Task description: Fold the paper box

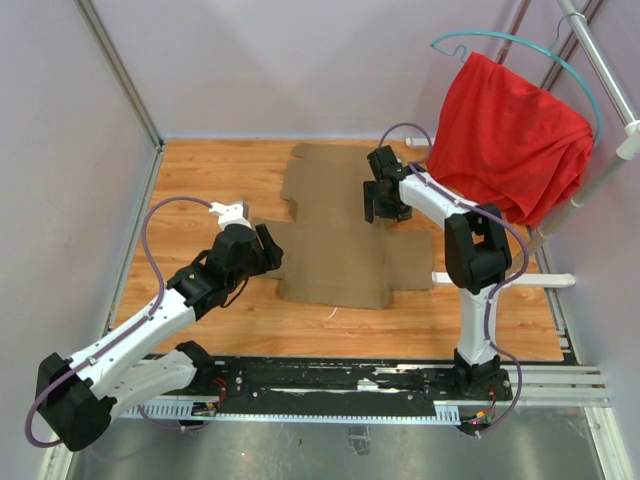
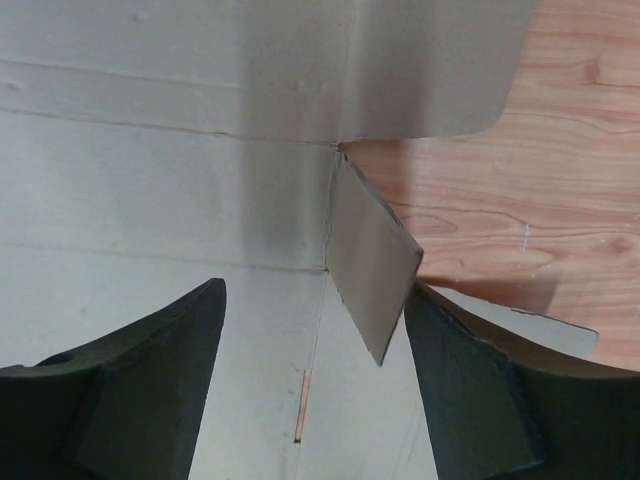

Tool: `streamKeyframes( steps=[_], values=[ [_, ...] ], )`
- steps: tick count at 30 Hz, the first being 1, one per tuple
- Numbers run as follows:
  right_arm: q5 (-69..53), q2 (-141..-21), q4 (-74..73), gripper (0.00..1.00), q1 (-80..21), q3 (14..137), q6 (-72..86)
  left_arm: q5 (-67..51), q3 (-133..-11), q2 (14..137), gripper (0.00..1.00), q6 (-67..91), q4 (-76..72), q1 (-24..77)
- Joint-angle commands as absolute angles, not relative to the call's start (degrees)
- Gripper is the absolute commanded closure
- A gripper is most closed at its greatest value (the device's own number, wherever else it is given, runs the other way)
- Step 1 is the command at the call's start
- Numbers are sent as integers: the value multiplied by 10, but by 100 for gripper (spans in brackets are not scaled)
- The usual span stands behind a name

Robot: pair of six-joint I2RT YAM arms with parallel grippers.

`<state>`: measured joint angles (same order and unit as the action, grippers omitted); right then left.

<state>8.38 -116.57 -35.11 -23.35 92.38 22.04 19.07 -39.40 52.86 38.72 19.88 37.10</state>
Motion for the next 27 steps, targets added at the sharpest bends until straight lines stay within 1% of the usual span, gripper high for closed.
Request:
streamKeyframes(
  steps=[1,2,3,7,8,9,13,15,20,27],
  values=[
    [111,-1199,-384,29,-232,962,222,210,-389,531,39,373,198,375],
    [110,-1209,-386,32,-232,969,221,209,-389,533,40,372,198,375],
    [110,-1216,-391,40,-232,975,218,209,-389,535,40,371,197,375],
    [154,-1238,-405,80,-251,993,194,206,-386,539,40,370,198,375],
    [178,-1241,-409,86,-259,997,188,204,-386,538,40,371,198,375],
    [203,-1244,-414,90,-269,1002,180,203,-386,538,40,372,198,375],
    [275,-1257,-439,94,-301,1024,162,198,-388,534,40,374,202,375],
    [281,-1257,-446,94,-314,1029,162,194,-391,532,40,375,205,375],
    [274,-1251,-447,96,-341,1020,172,192,-395,533,40,375,211,375],
    [211,-1239,-425,98,-350,1002,148,187,-387,536,40,376,207,375]
  ],
)
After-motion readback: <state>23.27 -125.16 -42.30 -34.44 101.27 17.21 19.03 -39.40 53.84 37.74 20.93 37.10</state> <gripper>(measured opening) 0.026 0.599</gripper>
